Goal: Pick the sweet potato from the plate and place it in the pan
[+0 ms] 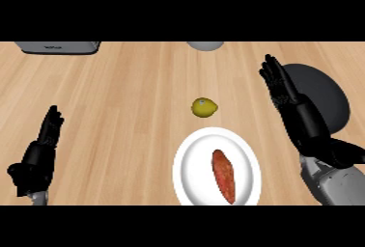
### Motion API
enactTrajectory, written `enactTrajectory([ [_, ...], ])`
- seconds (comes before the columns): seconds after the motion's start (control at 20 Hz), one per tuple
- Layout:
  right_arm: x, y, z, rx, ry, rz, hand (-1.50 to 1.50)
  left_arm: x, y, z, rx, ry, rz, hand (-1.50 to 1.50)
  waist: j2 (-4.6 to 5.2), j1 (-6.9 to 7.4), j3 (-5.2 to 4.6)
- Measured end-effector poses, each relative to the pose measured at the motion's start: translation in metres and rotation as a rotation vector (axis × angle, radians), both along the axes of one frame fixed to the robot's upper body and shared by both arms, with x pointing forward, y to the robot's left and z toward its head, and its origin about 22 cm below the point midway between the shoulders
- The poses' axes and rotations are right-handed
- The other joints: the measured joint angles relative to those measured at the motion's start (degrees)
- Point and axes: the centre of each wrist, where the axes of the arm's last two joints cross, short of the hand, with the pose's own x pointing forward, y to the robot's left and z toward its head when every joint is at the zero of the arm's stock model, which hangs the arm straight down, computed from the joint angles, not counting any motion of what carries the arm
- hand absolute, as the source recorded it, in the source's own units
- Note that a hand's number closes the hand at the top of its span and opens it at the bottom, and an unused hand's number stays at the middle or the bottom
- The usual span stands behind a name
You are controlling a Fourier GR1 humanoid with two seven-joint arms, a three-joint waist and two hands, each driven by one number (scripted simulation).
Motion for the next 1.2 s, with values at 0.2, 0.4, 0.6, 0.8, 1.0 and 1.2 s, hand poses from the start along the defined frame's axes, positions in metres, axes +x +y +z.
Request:
enactTrajectory([
  [0.2,0.002,0.005,-0.001,0.064,0.031,0.195,1.5,0.006,-0.021,0.005,-0.062,-0.043,-0.095,0.0,0.64,0.51,1.22],
  [0.4,0.008,-0.008,-0.013,0.012,0.091,0.307,-1.5,0.017,-0.062,0.009,-0.157,-0.079,-0.238,0.0,1.16,0.25,1.6],
  [0.6,0.001,-0.06,-0.048,0.029,0.165,0.344,-1.5,0.017,-0.085,0.013,-0.212,-0.074,-0.31,0.0,1.01,0.01,1.81],
  [0.8,-0.003,-0.099,-0.06,-0.063,0.143,0.393,-1.5,0.015,-0.089,0.012,-0.236,-0.064,-0.344,0.0,0.85,0.16,1.86],
  [1.0,0.012,-0.118,-0.047,-0.181,0.1,0.425,-1.5,0.019,-0.098,0.01,-0.248,-0.066,-0.358,0.0,0.81,0.38,1.85],
  [1.2,0.024,-0.107,-0.028,-0.316,0.092,0.486,-1.5,0.021,-0.099,0.007,-0.251,-0.062,-0.36,0.0,0.75,0.49,1.81],
])
